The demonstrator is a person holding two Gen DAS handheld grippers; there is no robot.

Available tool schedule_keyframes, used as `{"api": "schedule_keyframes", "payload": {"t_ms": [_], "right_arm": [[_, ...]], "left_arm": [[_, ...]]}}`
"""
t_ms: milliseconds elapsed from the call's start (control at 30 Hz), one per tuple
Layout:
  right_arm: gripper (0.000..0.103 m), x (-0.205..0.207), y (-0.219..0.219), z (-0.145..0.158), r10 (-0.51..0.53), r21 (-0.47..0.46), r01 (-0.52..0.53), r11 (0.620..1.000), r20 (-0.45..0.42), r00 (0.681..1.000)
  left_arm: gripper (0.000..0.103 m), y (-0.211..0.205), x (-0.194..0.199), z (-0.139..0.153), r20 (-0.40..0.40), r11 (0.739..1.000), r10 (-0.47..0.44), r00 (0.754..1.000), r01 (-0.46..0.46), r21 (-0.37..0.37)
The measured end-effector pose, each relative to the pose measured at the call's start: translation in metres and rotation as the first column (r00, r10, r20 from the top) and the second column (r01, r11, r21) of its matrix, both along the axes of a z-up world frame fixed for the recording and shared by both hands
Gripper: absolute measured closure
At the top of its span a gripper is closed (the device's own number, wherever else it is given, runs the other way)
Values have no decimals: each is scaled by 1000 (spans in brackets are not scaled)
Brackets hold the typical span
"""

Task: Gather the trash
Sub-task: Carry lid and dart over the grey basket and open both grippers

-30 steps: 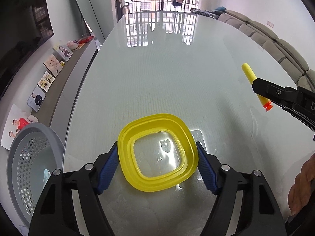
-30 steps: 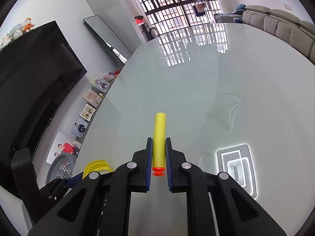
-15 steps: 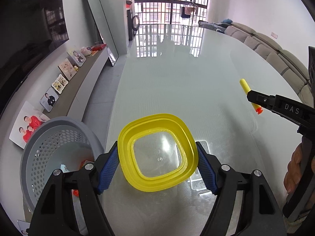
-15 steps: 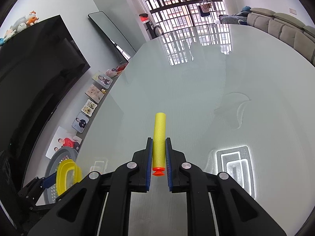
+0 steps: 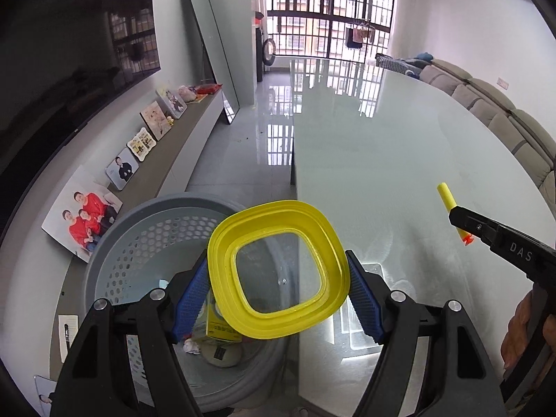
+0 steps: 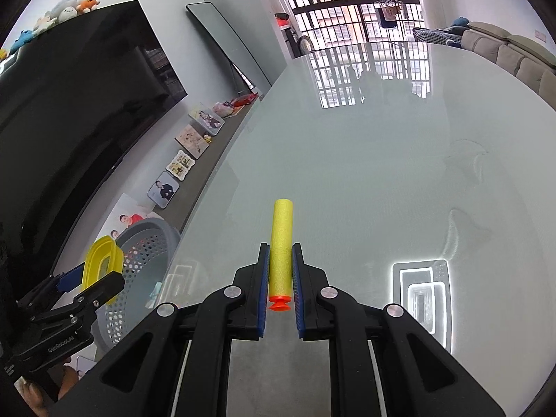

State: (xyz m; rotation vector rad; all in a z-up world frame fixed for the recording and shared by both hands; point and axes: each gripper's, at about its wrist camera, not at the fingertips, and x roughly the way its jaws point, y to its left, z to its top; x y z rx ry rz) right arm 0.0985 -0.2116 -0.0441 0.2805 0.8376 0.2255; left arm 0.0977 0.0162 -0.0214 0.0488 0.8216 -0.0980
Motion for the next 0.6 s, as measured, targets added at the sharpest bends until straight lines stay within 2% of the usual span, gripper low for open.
{"api": "schedule_keyframes", "payload": {"t_ms": [333,600], "right_arm": [[91,-16,82,4,122,24,-122,992,4,993],[91,-20,140,4,225,-14,-225,974,-8,974]], "left_arm": [[31,65,-11,-6,-3,996,86,996,-86,31],[31,102,-15,-12,-10,990,142,990,-142,18]]}}
